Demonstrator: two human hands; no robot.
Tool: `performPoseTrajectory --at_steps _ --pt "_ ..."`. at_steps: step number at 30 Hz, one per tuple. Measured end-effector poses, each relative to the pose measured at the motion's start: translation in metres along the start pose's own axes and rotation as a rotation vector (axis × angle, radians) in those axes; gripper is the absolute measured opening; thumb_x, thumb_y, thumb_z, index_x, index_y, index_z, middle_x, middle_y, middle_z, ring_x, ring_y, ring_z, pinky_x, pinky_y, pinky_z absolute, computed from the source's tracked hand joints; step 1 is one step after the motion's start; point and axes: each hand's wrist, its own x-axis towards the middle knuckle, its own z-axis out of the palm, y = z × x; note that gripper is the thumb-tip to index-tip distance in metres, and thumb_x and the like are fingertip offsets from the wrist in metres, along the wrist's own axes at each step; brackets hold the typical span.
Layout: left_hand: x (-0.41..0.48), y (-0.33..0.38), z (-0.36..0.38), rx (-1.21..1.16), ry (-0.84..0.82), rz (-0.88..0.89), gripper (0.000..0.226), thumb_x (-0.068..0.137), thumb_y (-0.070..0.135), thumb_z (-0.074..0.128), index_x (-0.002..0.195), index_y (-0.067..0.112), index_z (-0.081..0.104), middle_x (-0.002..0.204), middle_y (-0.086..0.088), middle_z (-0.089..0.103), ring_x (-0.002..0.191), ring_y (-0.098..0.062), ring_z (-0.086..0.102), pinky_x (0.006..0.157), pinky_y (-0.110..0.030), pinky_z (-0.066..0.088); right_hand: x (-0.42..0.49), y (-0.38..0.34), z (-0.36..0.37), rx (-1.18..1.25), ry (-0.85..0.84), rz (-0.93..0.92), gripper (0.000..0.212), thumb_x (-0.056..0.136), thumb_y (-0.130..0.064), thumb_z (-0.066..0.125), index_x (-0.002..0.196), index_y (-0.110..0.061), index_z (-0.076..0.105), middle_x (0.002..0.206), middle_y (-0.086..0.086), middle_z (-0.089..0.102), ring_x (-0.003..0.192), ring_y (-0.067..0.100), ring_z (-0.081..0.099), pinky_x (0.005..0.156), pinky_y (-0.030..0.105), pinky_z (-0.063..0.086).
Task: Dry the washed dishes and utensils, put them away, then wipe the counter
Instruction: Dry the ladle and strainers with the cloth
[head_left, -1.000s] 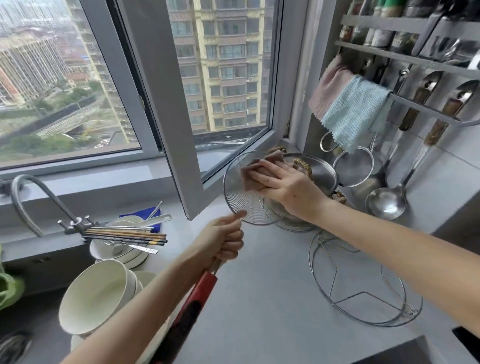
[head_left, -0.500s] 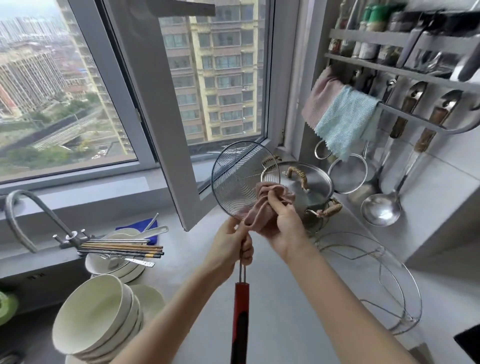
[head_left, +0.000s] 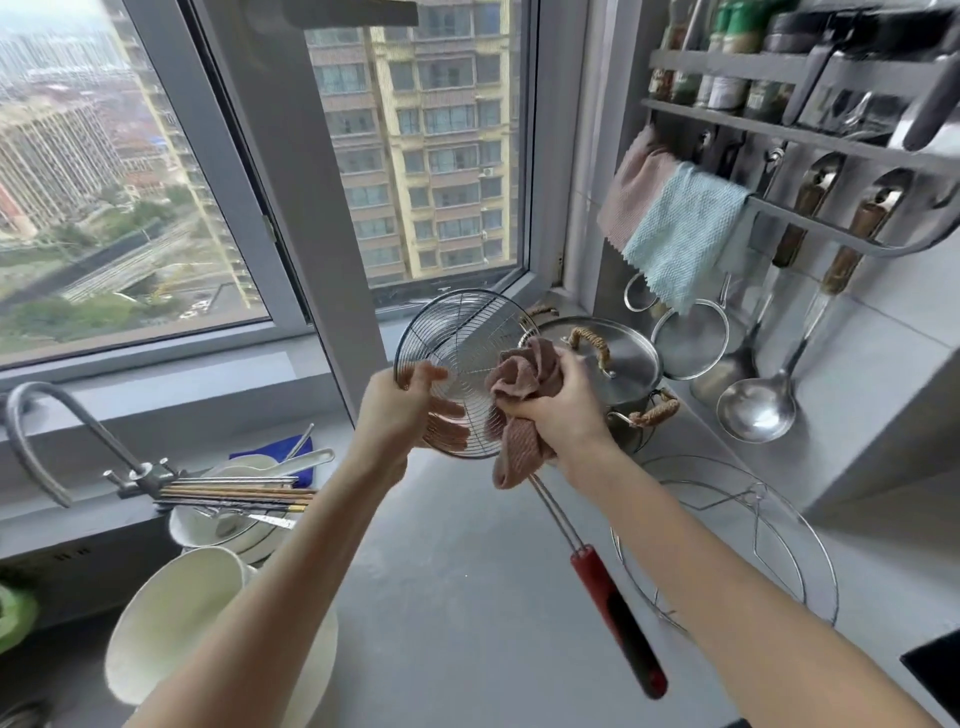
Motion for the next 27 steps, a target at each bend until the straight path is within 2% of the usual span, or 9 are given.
performPoseTrajectory --at_steps 3,6,9,15,17,19,22,25,27 --pt "0.005 0.006 0.004 -0.030 0.109 0.084 0.024 0.101 0.014 0.039 0.099 -0.001 0.058 0.065 -0.023 0.061 0.034 -0.026 0.058 0.038 -0.041 0.052 -0.020 0.013 0.000 -0.021 -0.197 0.129 0.041 0.086 0.012 0.060 0.116 -0.015 0.052 0.092 0.003 0.067 0.071 0.009 0.065 0.046 0.016 0.048" --pt "0.011 0.014 -0.004 -0.084 0.125 0.132 0.019 0.100 0.010 0.043 0.093 -0.001 0.057 0.055 -0.017 0.062 0.031 -0.026 0.056 0.035 -0.039 0.050 -0.042 0.029 -0.014 -0.086 -0.395 0.145 0.027 0.086 0.015 0.057 0.099 -0.008 0.059 0.092 0.026 0.069 0.081 0.023 0.071 0.070 0.032 0.058" --pt "0.012 0.017 -0.010 -0.120 0.057 0.140 0.016 0.099 0.009 0.046 0.089 0.001 0.057 0.051 -0.011 0.065 0.035 -0.027 0.059 0.036 -0.037 0.053 -0.051 0.031 -0.037 -0.139 -0.438 0.140 0.035 0.085 0.014 0.060 0.111 -0.010 0.059 0.094 0.019 0.072 0.091 0.030 0.071 0.078 0.038 0.059" --pt "0.017 0.006 0.006 -0.146 -0.037 0.047 0.017 0.097 0.013 0.050 0.090 0.003 0.061 0.071 -0.017 0.069 0.049 -0.030 0.066 0.055 -0.044 0.058 -0.049 0.025 -0.074 -0.438 -0.311 0.013 0.041 0.084 0.016 0.054 0.111 -0.015 0.060 0.093 0.009 0.074 0.087 0.016 0.072 0.072 0.026 0.058" --pt "0.019 0.002 0.007 -0.099 -0.110 -0.040 0.019 0.098 0.017 0.050 0.091 0.004 0.061 0.076 -0.020 0.069 0.053 -0.029 0.068 0.059 -0.045 0.059 -0.040 0.026 -0.078 -0.341 -0.163 -0.003 0.038 0.086 0.015 0.054 0.111 -0.012 0.060 0.093 0.005 0.074 0.084 0.012 0.071 0.068 0.021 0.056" --pt "0.018 0.000 0.006 0.010 -0.207 -0.084 0.023 0.098 0.021 0.048 0.094 0.002 0.061 0.075 -0.020 0.069 0.051 -0.026 0.068 0.054 -0.038 0.060 -0.031 0.022 -0.076 -0.210 -0.067 -0.021 0.031 0.086 0.016 0.056 0.106 -0.006 0.062 0.091 0.009 0.073 0.084 0.019 0.072 0.066 0.023 0.056" --pt "0.020 0.009 0.000 0.140 -0.225 -0.021 0.027 0.098 0.023 0.050 0.103 0.000 0.062 0.080 -0.020 0.068 0.048 -0.022 0.067 0.049 -0.031 0.058 -0.028 0.016 -0.077 -0.175 -0.056 -0.100 0.033 0.082 0.023 0.052 0.093 -0.006 0.063 0.082 0.010 0.070 0.072 0.021 0.068 0.058 0.022 0.053" --pt "0.028 0.030 -0.008 0.362 -0.200 0.149 0.020 0.099 0.024 0.045 0.106 0.013 0.060 0.083 -0.017 0.068 0.057 -0.031 0.068 0.051 -0.039 0.059 -0.030 0.021 -0.085 -0.711 -0.128 -0.207 0.018 0.076 -0.012 0.066 0.090 -0.022 0.061 0.082 -0.001 0.072 0.079 0.022 0.068 0.067 0.036 0.055" --pt "0.033 0.037 -0.008 0.497 -0.226 0.174 0.019 0.101 0.020 0.042 0.101 0.014 0.060 0.078 -0.017 0.069 0.058 -0.033 0.068 0.052 -0.039 0.059 -0.032 0.019 -0.093 -1.084 -0.173 -0.236 0.019 0.075 -0.017 0.064 0.090 -0.022 0.056 0.081 -0.003 0.069 0.082 0.027 0.064 0.072 0.039 0.052"
